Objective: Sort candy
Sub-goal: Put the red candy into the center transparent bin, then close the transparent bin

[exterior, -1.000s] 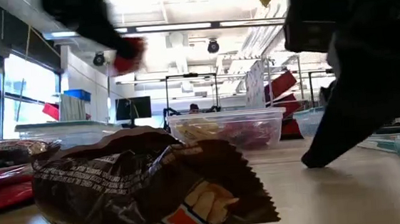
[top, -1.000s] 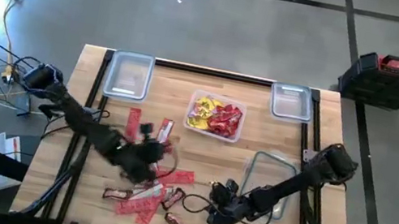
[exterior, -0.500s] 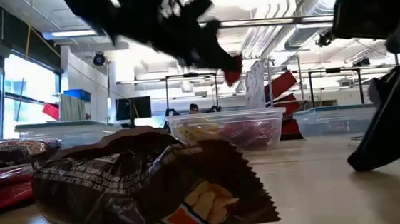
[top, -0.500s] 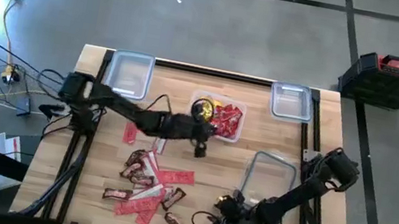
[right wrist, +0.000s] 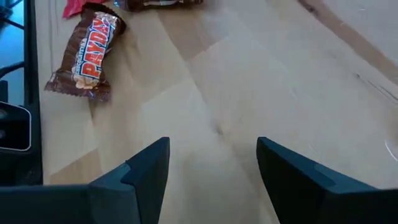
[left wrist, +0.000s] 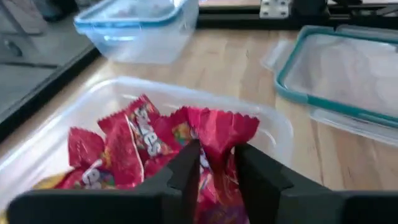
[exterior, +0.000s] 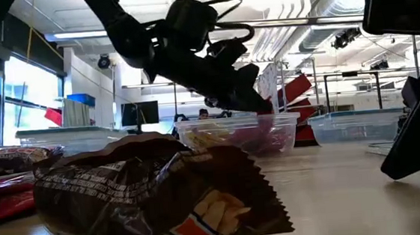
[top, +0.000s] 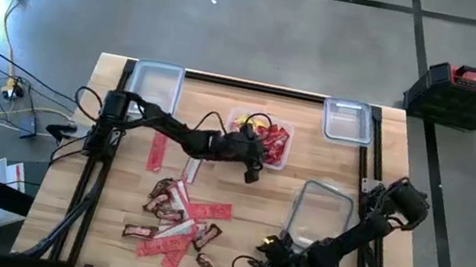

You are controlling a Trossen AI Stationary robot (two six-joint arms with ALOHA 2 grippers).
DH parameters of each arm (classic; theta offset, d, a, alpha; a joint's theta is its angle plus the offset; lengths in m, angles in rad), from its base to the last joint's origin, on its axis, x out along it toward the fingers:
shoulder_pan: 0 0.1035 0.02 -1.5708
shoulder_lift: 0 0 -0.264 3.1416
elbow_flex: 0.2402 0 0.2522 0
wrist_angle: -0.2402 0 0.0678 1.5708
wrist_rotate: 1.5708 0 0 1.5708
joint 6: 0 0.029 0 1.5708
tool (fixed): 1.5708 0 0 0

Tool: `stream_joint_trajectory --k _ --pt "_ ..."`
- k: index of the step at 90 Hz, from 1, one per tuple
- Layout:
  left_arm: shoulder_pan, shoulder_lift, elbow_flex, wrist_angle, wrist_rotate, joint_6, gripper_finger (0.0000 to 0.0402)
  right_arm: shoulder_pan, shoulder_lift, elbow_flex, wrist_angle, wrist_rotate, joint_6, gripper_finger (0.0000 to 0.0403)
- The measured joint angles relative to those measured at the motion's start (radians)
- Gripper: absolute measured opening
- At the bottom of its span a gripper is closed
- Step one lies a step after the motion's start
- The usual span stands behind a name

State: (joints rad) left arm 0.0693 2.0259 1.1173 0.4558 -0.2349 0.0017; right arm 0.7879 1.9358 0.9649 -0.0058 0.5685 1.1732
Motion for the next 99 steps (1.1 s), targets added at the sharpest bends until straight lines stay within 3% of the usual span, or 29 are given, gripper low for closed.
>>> stream_joint_trajectory --k 20,36,52,75,99 --pt "-0.036 -0.083 0.002 -0.165 0.024 -0.008 0.0126 -0.009 -0.032 0.001 -0.061 -0.064 -0.004 0.0213" --pt "-0.088 -0.214 0.002 -0.416 0.022 -0.018 0.0126 0.0 -0.123 0.002 -0.185 -0.075 -0.025 0.0213" --pt "-0.192 -0.341 0.002 -0.661 -0.025 -0.079 0.0126 0.054 -0.201 0.003 -0.315 -0.163 -0.019 0.0213" --pt "-0.403 -0.424 0.001 -0.818 -0.201 -0.175 0.0126 0.148 -0.248 0.003 -0.579 -0.361 0.126 0.0213" --pt "-0.534 -0.423 0.001 -0.82 -0.419 -0.23 0.0126 0.168 -0.261 0.098 -0.852 -0.319 0.129 0.0213"
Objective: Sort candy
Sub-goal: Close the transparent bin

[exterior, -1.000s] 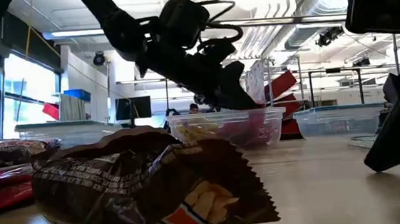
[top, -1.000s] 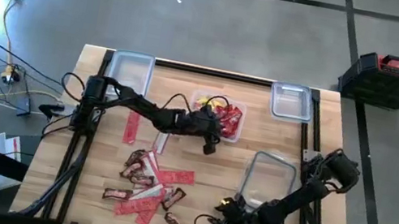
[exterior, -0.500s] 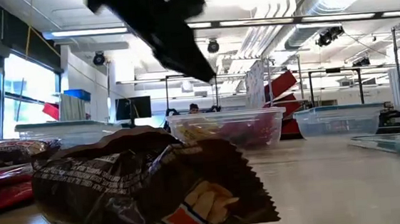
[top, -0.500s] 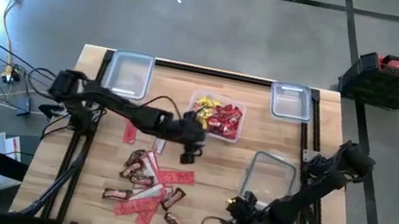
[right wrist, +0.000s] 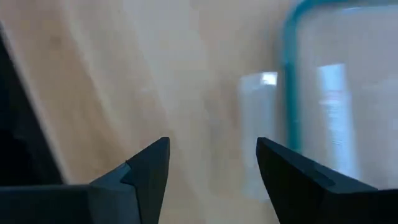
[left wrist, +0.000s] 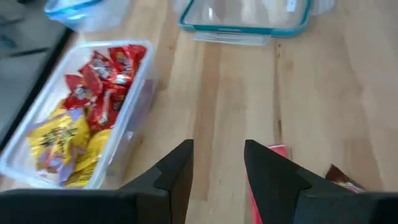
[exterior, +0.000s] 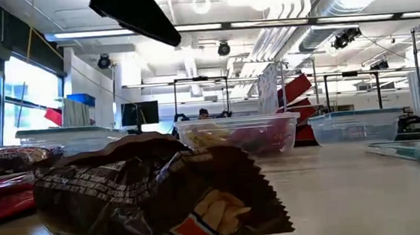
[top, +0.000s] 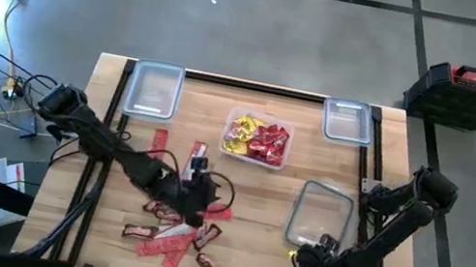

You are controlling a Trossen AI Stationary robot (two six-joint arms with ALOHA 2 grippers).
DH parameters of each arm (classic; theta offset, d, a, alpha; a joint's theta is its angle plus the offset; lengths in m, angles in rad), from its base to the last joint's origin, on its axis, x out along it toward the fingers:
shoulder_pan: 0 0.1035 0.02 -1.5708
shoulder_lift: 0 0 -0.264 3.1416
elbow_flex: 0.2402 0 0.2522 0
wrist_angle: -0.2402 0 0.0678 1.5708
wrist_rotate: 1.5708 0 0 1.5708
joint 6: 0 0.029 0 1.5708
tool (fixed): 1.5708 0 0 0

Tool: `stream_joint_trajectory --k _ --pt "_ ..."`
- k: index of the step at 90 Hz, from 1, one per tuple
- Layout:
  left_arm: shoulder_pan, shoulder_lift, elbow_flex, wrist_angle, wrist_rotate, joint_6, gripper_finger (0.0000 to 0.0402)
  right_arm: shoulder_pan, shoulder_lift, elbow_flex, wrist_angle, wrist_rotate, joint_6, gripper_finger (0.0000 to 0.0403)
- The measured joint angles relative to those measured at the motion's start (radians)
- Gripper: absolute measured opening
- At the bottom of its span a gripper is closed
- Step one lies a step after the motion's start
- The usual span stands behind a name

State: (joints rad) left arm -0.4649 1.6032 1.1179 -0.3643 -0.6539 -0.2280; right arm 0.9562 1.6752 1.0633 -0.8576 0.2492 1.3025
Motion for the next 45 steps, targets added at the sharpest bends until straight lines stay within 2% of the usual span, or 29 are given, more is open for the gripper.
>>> stream_joint_trajectory --k 8,45 --pt "-0.017 0.0 0.0 -0.004 -0.02 -0.019 0.0127 0.001 0.006 0.008 -0.036 0.04 -0.007 0.0213" --pt "-0.094 0.0 -0.06 -0.043 -0.036 -0.175 0.0126 0.0 0.14 0.002 -0.029 0.055 -0.064 0.0213"
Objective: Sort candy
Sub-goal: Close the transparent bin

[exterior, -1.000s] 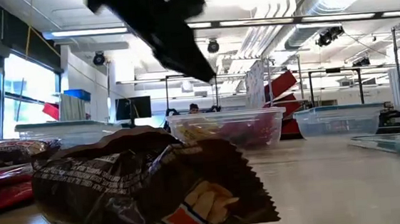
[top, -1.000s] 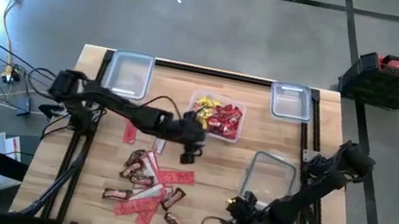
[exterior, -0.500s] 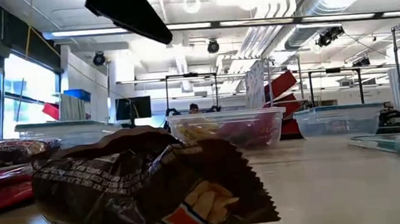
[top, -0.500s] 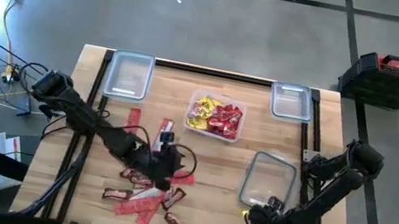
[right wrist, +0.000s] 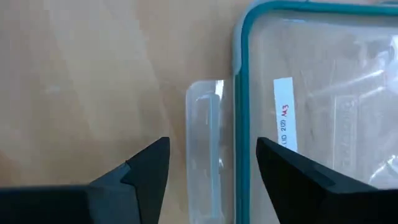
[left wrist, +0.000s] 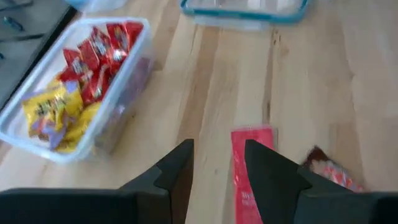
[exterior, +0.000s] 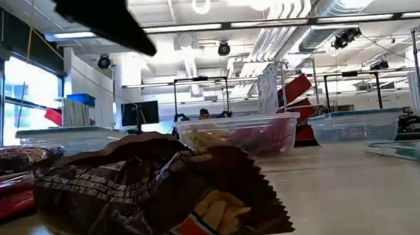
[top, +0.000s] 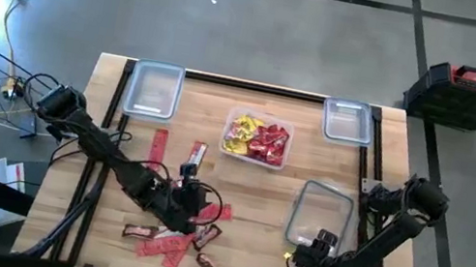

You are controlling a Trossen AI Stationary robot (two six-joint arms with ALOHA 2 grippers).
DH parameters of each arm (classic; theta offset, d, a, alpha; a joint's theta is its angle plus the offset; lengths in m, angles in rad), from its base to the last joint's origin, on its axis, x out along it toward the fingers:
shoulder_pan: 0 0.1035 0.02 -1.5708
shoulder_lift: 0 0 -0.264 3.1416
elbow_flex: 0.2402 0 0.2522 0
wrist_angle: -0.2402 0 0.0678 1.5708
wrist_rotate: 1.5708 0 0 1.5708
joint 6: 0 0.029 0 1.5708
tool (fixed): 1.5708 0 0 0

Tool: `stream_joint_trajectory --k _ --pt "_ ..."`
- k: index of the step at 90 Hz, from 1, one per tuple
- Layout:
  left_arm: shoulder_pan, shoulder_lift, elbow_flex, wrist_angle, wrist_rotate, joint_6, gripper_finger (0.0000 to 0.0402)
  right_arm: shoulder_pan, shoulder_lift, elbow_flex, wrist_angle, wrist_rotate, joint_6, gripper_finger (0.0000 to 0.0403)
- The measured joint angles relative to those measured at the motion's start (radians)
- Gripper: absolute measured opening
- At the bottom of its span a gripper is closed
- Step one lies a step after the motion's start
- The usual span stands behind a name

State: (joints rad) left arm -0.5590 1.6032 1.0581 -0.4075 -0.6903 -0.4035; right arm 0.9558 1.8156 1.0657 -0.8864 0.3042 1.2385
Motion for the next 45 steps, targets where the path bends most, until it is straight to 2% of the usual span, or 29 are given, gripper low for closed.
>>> stream_joint_trajectory --k 6,19,33,45 --pt "-0.016 0.0 -0.014 0.002 0.013 -0.04 0.0126 -0.001 0.014 0.0 0.0 0.007 0.0 0.0213" --pt "-0.047 0.001 -0.075 -0.004 0.107 -0.134 0.0126 0.0 0.036 0.005 -0.011 0.02 0.021 0.0213" --pt "-0.073 0.001 -0.143 0.002 0.082 -0.262 0.0126 0.0 0.046 0.005 -0.017 0.019 0.073 0.0213" --pt "-0.073 0.001 -0.171 0.009 0.074 -0.292 0.0126 0.0 0.047 0.004 -0.024 0.016 0.115 0.0201"
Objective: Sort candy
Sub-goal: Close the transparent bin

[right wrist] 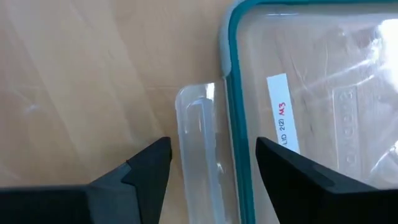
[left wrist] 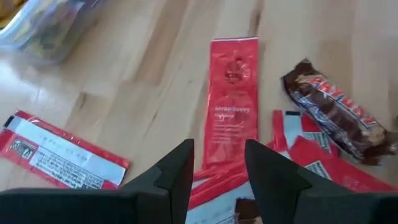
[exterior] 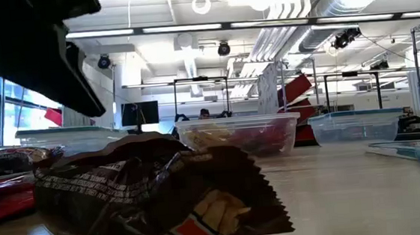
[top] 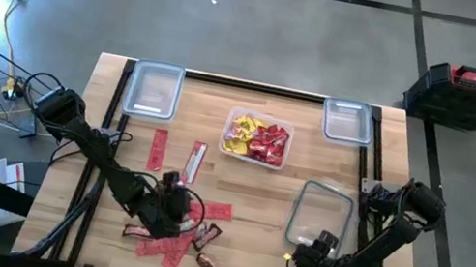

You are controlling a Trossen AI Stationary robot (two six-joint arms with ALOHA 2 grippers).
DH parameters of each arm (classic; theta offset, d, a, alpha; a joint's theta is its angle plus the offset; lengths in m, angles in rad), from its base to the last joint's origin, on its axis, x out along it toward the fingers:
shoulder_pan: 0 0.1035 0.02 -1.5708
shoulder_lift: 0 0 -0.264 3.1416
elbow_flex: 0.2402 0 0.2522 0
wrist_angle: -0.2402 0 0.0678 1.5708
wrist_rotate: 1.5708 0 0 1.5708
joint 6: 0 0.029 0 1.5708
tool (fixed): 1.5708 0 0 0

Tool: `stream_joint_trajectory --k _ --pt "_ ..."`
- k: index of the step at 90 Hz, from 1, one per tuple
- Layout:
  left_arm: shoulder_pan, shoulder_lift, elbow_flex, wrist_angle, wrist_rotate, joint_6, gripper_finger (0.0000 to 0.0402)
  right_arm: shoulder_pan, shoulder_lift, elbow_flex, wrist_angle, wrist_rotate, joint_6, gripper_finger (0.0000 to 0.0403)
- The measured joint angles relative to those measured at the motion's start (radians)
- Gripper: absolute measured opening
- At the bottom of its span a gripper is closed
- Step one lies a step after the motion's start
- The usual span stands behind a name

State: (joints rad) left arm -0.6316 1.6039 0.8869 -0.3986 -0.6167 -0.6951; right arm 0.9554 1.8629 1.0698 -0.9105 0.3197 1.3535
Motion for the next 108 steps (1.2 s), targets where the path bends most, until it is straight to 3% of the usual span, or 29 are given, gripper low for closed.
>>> stream_joint_trajectory --k 46,83,98,108 --pt "0.01 0.0 -0.008 0.004 -0.001 -0.002 0.0126 -0.003 0.006 -0.006 -0.087 0.015 -0.095 0.0009" --pt "-0.02 -0.039 -0.007 0.008 -0.032 0.008 0.0126 -0.037 0.001 0.071 -0.169 -0.038 -0.022 0.0001" --pt "-0.075 -0.117 -0.007 0.012 -0.141 0.02 0.0126 -0.04 -0.002 0.208 -0.316 -0.027 -0.007 0.0" --pt "-0.137 -0.165 -0.007 0.031 -0.299 0.063 0.0126 -0.039 -0.003 0.32 -0.449 0.004 0.004 0.0"
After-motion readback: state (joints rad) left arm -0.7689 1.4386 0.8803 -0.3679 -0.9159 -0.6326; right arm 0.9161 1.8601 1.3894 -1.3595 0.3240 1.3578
